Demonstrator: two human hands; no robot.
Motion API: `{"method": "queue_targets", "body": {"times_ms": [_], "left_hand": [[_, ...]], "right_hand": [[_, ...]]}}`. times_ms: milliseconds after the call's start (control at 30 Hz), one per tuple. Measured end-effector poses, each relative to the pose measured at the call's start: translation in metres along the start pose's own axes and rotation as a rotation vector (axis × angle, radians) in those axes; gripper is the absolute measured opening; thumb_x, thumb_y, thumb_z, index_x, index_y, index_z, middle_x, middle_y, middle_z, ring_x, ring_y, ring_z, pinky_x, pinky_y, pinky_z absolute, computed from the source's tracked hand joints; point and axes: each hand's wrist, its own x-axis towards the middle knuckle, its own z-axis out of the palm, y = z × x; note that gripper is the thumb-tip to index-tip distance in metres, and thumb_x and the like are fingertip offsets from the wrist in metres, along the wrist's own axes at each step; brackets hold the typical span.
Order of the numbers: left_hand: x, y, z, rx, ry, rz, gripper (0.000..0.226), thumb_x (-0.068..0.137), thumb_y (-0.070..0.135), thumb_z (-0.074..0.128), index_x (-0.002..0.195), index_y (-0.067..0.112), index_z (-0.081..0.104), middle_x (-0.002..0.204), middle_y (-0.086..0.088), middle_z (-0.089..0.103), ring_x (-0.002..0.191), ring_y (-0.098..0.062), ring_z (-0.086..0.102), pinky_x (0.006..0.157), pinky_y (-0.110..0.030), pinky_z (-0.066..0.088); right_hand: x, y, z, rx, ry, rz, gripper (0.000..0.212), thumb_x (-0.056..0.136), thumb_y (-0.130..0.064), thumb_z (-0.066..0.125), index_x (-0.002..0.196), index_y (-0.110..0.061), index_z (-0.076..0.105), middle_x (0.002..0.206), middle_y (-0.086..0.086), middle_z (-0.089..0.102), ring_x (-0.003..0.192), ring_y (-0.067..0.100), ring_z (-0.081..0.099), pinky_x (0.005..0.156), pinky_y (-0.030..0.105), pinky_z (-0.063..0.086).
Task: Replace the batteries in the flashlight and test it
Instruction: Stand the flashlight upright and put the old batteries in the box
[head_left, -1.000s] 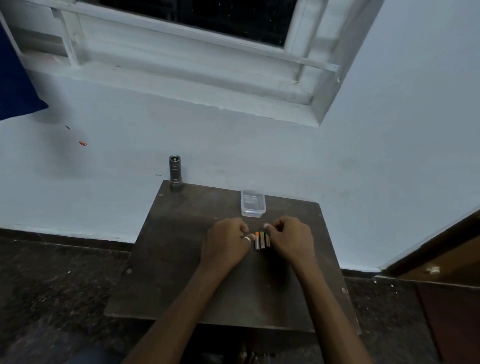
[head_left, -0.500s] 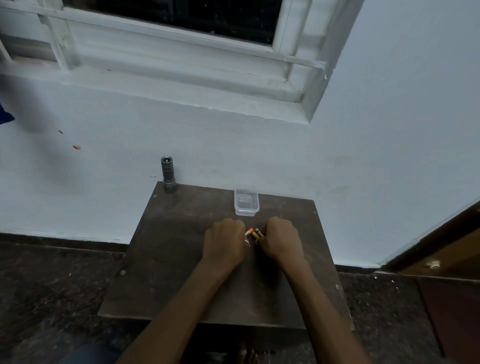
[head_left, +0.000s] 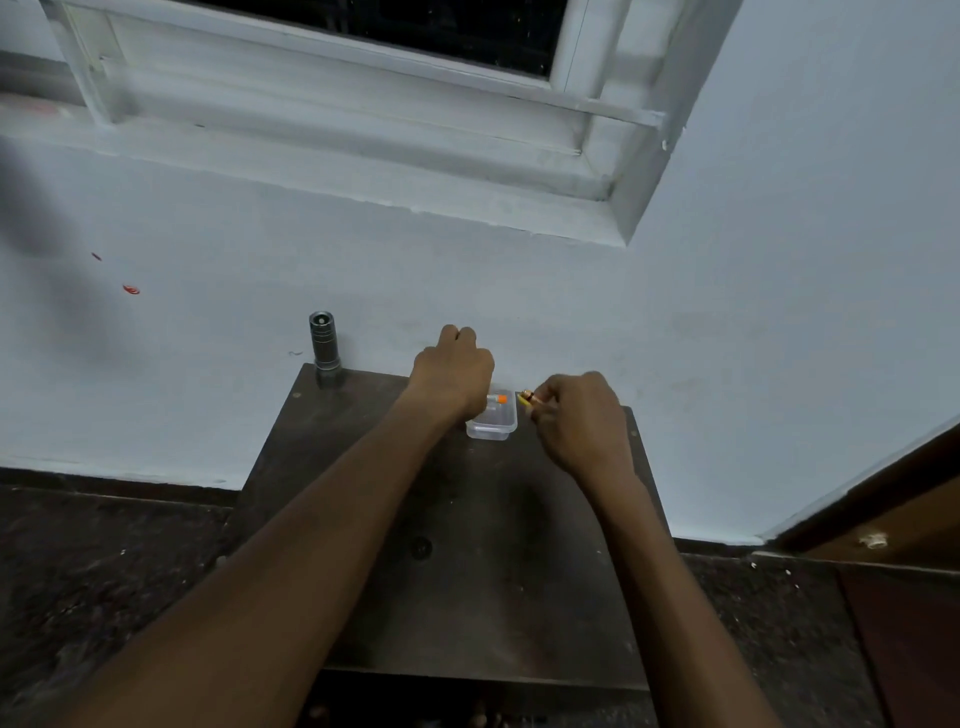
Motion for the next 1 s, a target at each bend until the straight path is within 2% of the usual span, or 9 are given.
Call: {"method": "queue_targets", "body": {"times_ms": [133, 267, 400, 533, 667, 700, 767, 900, 1000], "left_hand": [[0.003, -0.006, 0.008, -0.110, 0.061, -0.011, 0.032, 0.089, 0.020, 0.068, 0.120, 0.015, 0.067, 0.128, -0.011, 0.050, 0.122, -0.027, 0.042, 0.091, -0.037, 0.049], [-0.001, -0.023, 0.011, -0.410, 0.196, -0.150, 0.035, 0.090, 0.015, 0.067, 0.125, 0.016, 0.065, 0.125, -0.012, 0.055, 0.118, -0.027, 0.050, 0.087, -0.036, 0.050], [-0.006, -0.024, 0.020, -0.616, 0.148, -0.250, 0.034, 0.090, 0.016, 0.066, 0.124, 0.012, 0.067, 0.125, -0.011, 0.067, 0.110, -0.025, 0.063, 0.094, -0.035, 0.051], [-0.009, -0.019, 0.033, -0.677, 0.097, -0.286, 0.033, 0.087, 0.017, 0.067, 0.120, 0.010, 0.070, 0.122, -0.009, 0.070, 0.112, -0.025, 0.063, 0.094, -0.033, 0.048], [-0.011, -0.017, 0.038, -0.709, 0.099, -0.304, 0.014, 0.083, 0.015, 0.068, 0.093, 0.008, 0.075, 0.096, -0.011, 0.074, 0.093, -0.024, 0.067, 0.084, -0.036, 0.053], [-0.012, -0.016, 0.037, -0.710, 0.096, -0.308, 0.006, 0.082, 0.014, 0.068, 0.086, 0.012, 0.073, 0.089, -0.010, 0.072, 0.090, -0.024, 0.066, 0.083, -0.036, 0.054], [-0.012, -0.015, 0.035, -0.716, 0.092, -0.309, 0.011, 0.081, 0.011, 0.066, 0.077, 0.021, 0.062, 0.079, -0.005, 0.066, 0.086, -0.025, 0.068, 0.080, -0.038, 0.055], [-0.013, -0.014, 0.036, -0.740, 0.091, -0.312, 0.013, 0.078, 0.008, 0.061, 0.077, 0.020, 0.063, 0.080, -0.011, 0.074, 0.071, -0.025, 0.069, 0.075, -0.040, 0.059], [-0.012, -0.014, 0.039, -0.745, 0.103, -0.318, 0.011, 0.078, 0.007, 0.062, 0.082, 0.011, 0.072, 0.082, -0.012, 0.074, 0.069, -0.023, 0.068, 0.075, -0.037, 0.058]], "right_hand": [[0.020, -0.010, 0.007, -0.050, -0.074, -0.070, 0.017, 0.094, -0.016, 0.068, 0.109, -0.014, 0.076, 0.113, 0.015, 0.058, 0.100, 0.028, 0.058, 0.076, 0.028, 0.043], [0.029, -0.015, 0.018, -0.128, -0.144, -0.143, 0.024, 0.095, -0.018, 0.067, 0.118, -0.014, 0.073, 0.119, 0.017, 0.057, 0.112, 0.031, 0.054, 0.092, 0.036, 0.049], [0.039, -0.020, 0.026, -0.250, -0.205, -0.207, 0.028, 0.096, -0.017, 0.065, 0.123, -0.015, 0.070, 0.123, 0.016, 0.052, 0.119, 0.033, 0.048, 0.094, 0.039, 0.047], [0.047, -0.025, 0.033, -0.340, -0.282, -0.237, 0.026, 0.097, -0.021, 0.062, 0.122, -0.015, 0.068, 0.125, 0.015, 0.050, 0.121, 0.034, 0.046, 0.096, 0.041, 0.047], [0.049, -0.024, 0.037, -0.373, -0.303, -0.270, 0.027, 0.096, -0.021, 0.064, 0.123, -0.015, 0.066, 0.129, 0.014, 0.048, 0.123, 0.034, 0.045, 0.099, 0.042, 0.045], [0.051, -0.024, 0.037, -0.383, -0.296, -0.279, 0.029, 0.096, -0.022, 0.064, 0.124, -0.015, 0.065, 0.129, 0.014, 0.048, 0.124, 0.034, 0.044, 0.099, 0.042, 0.044], [0.053, -0.025, 0.037, -0.417, -0.276, -0.299, 0.029, 0.096, -0.023, 0.065, 0.123, -0.014, 0.065, 0.130, 0.014, 0.049, 0.124, 0.035, 0.044, 0.099, 0.043, 0.042], [0.054, -0.024, 0.040, -0.493, -0.264, -0.332, 0.026, 0.097, -0.019, 0.062, 0.121, -0.013, 0.066, 0.128, 0.013, 0.050, 0.124, 0.034, 0.043, 0.100, 0.043, 0.040], [0.054, -0.021, 0.043, -0.538, -0.212, -0.358, 0.019, 0.096, -0.014, 0.061, 0.115, -0.010, 0.067, 0.122, 0.013, 0.053, 0.120, 0.034, 0.046, 0.095, 0.042, 0.040]]}}
